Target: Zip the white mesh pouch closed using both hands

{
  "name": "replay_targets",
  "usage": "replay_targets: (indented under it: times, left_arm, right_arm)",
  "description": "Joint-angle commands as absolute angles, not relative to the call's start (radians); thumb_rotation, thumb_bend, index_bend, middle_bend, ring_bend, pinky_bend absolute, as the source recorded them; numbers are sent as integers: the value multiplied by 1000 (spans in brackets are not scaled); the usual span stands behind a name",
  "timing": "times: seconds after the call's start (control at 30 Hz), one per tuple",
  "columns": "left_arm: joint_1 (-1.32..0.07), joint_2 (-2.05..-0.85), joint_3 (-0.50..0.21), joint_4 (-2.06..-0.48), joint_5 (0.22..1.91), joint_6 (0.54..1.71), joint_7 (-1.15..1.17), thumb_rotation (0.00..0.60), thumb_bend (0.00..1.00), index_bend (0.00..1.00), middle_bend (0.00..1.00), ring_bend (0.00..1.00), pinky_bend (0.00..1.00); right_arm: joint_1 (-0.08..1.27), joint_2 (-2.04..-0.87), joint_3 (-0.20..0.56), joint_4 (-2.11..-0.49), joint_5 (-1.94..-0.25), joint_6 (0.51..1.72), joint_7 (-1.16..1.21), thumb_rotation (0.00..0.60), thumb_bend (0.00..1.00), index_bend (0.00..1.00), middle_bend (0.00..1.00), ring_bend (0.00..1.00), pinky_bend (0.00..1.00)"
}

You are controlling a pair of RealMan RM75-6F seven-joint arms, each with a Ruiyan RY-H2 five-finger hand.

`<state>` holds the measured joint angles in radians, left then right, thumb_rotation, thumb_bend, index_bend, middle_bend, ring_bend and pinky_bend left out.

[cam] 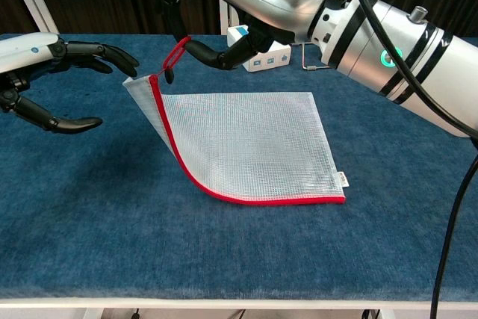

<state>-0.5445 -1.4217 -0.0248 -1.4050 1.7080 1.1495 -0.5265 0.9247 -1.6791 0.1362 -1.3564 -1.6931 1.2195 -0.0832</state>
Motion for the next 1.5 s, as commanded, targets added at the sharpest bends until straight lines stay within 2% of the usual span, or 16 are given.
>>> replay_targets:
  times: [0.03, 0.37, 0.8, 1.0, 1.23, 1.5]
  left_arm:
    - [-562, -1421, -21, -1410, 1707, 1139, -540, 600, 321, 273, 132, 49, 124]
    - [-616, -1416, -19, -1422, 1687, 1096, -575, 600, 362, 294, 132, 49, 123]
    - [-666, -1414, -17, -1442, 1666, 1055, -522, 600, 372, 377, 136, 49, 123]
    - [-666, -1437, -18, -1428, 1646, 1068, -521, 600, 385, 476, 178, 59, 126]
    - [-644, -1480, -16, -1394, 1625, 1108, -549, 600, 447, 582, 250, 104, 133]
    - [-607, -1518, -9, -1351, 1608, 1165, -613, 600, 456, 613, 283, 110, 134]
  right_arm:
    - [922, -1677, 136, -1360, -1693, 1219, -85, 600, 477, 711, 324, 77, 153]
    - [916, -1678, 137, -1372, -1704, 1225, -89, 600, 477, 711, 324, 77, 153]
    - [916, -1692, 141, -1370, -1705, 1217, -89, 600, 477, 711, 324, 77, 153]
    - [916, -1701, 138, -1357, -1708, 1214, -81, 600, 477, 712, 324, 77, 153]
    - [917, -1709, 138, -1346, -1710, 1214, -71, 600, 477, 713, 323, 77, 153]
    - [915, -1721, 123, -1336, -1722, 1212, -63, 600, 477, 713, 320, 77, 153]
